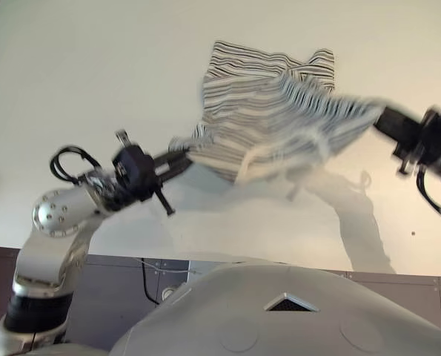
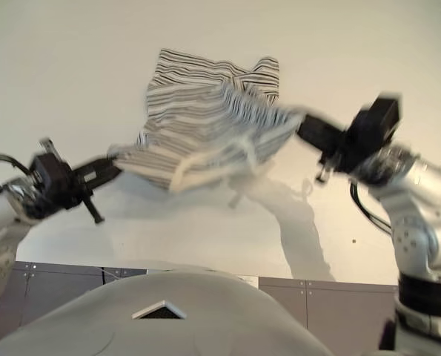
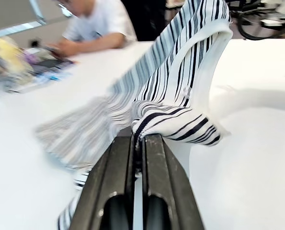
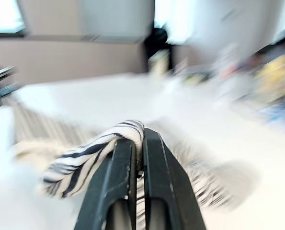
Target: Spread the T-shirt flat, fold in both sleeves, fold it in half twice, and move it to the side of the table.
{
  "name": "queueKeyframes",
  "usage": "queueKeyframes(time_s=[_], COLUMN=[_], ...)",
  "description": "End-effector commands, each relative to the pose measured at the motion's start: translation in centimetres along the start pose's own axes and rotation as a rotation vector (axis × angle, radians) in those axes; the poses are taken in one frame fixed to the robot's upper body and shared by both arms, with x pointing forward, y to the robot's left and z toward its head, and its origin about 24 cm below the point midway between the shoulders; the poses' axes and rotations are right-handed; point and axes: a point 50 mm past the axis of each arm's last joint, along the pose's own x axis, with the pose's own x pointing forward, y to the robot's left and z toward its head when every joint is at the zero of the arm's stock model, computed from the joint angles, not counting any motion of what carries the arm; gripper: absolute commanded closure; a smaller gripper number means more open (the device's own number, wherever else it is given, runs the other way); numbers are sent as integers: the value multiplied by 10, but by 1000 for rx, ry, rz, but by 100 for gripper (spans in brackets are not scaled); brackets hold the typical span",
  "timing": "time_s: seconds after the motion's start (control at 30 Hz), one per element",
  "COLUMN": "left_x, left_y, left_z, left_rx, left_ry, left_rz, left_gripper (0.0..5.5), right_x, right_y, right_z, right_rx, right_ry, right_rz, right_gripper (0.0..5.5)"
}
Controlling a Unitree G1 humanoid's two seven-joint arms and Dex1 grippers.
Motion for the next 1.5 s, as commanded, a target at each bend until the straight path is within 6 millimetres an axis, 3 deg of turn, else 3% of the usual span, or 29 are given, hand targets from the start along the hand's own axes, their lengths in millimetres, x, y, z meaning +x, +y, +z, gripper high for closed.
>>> queueKeyframes(time_s=[0.03, 0.1, 0.13, 0.23, 0.37, 0.53, 0.6, 0.67, 0.73, 0.83, 0.9, 1.0, 1.1, 1.2, 1.33, 1.5], left_x=[-29, -26, -24, -24, -28, -46, -54, -52, -50, -34, -6, 23, 41, 32, 21, 23], left_y=[-41, -39, -39, -50, -61, -52, -48, -35, -10, 40, 49, 28, 25, 34, 54, 40], left_z=[-47, -65, -71, -75, -72, -73, -64, -46, -19, 6, -11, -49, -79, -100, -104, -97], left_rx=[34, 131, 164, 209, 199, 203, 43, -108, -193, -164, -133, -67, -30, -41, -10, 3], left_ry=[333, 417, 439, 443, 408, 451, 415, 312, 173, 4, 77, 243, 334, 400, 401, 337], left_rz=[-201, -131, -101, -90, -107, -120, -143, -121, -73, 102, 143, 55, 8, 71, 208, 250], left_gripper=[540, 540, 513, 468, 396, 320, 316, 316, 316, 316, 316, 316, 316, 316, 316, 316], right_x=[-31, -31, -30, -33, -42, -63, -61, -55, -47, -31, -28, -23, -5, 8, 0, -9], right_y=[63, 63, 58, 53, 56, 60, 47, 30, 7, -18, -29, -52, -71, -82, -86, -86], right_z=[-59, -76, -83, -91, -85, -67, -53, -38, -22, -33, -52, -64, -80, -83, -86, -78], right_rx=[60, -39, -138, -212, -153, -47, -41, -31, -36, -146, -211, -303, -442, -515, -510, -499], right_ry=[465, 556, 597, 625, 610, 609, 557, 475, 388, 455, 550, 641, 710, 722, 748, 737], right_rz=[333, 284, 243, 222, 297, 399, 346, 277, 184, 80, 61, 53, 12, 2, 23, 22], right_gripper=[538, 538, 540, 484, 399, 309, 267, 267, 267, 267, 267, 267, 267, 267, 267, 267])
